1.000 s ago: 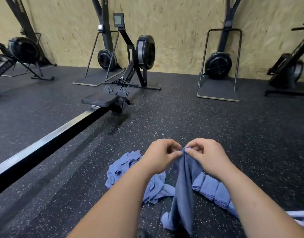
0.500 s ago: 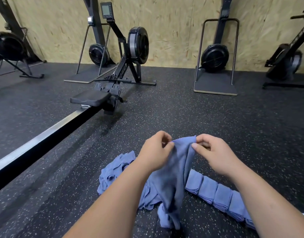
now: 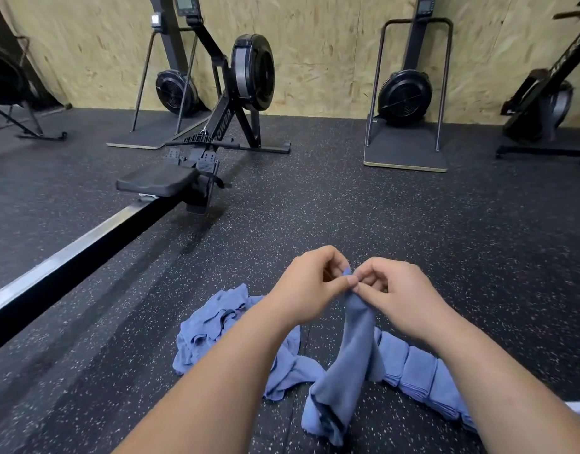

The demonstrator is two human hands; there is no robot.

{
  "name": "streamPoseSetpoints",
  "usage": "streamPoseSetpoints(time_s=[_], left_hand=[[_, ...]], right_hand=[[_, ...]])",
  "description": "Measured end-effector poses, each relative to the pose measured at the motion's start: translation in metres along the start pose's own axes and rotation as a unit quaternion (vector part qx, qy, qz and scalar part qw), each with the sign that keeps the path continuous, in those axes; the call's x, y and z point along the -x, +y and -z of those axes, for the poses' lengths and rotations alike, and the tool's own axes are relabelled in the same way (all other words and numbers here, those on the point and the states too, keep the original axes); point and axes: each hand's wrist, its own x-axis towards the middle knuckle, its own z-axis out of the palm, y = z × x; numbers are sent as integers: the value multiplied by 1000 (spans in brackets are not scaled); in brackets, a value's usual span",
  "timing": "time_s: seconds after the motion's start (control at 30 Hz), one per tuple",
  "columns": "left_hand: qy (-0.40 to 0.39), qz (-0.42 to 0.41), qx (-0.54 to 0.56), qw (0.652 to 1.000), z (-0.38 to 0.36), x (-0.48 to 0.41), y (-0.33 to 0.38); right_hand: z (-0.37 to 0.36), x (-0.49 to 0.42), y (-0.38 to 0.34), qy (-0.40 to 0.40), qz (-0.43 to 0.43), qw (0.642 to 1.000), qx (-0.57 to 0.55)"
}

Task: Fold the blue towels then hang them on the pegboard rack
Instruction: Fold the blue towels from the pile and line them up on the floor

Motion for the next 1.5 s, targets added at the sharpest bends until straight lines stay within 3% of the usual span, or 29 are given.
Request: streamPoseSetpoints(time_s=[0.23, 0.37, 0.53, 0.77, 0.83, 0.9, 1.03, 1.17, 1.33, 1.5], left_hand=[[-9, 5, -79, 997, 4, -4, -2], [77, 18, -94, 992, 10, -2, 0], [194, 61, -111, 973, 28, -1, -9], [352, 137, -97, 921, 51, 5, -14], [333, 153, -97, 925, 53, 6, -15], [267, 139, -88, 950, 49, 3, -17], [97, 55, -96, 989, 26, 2, -8], [5, -2, -79, 997, 1, 1, 5], [12, -9, -73, 997, -7, -1, 6], [110, 8, -37, 993, -3, -5, 6]], right_hand=[[7, -2, 8, -8, -19, 1000, -2], [10, 0, 12, -65, -39, 997, -33], [26, 0, 23, -37, -52, 998, -9], [41, 1, 42, -83, -103, 987, 96], [40, 0, 44, -65, -99, 986, 115], [37, -3, 40, -50, -82, 992, 80], [26, -7, 18, -20, -26, 999, 33], [21, -8, 0, -19, 12, 1000, -5], [20, -10, 1, -27, 12, 999, -38], [22, -9, 15, -111, -8, 991, -78]])
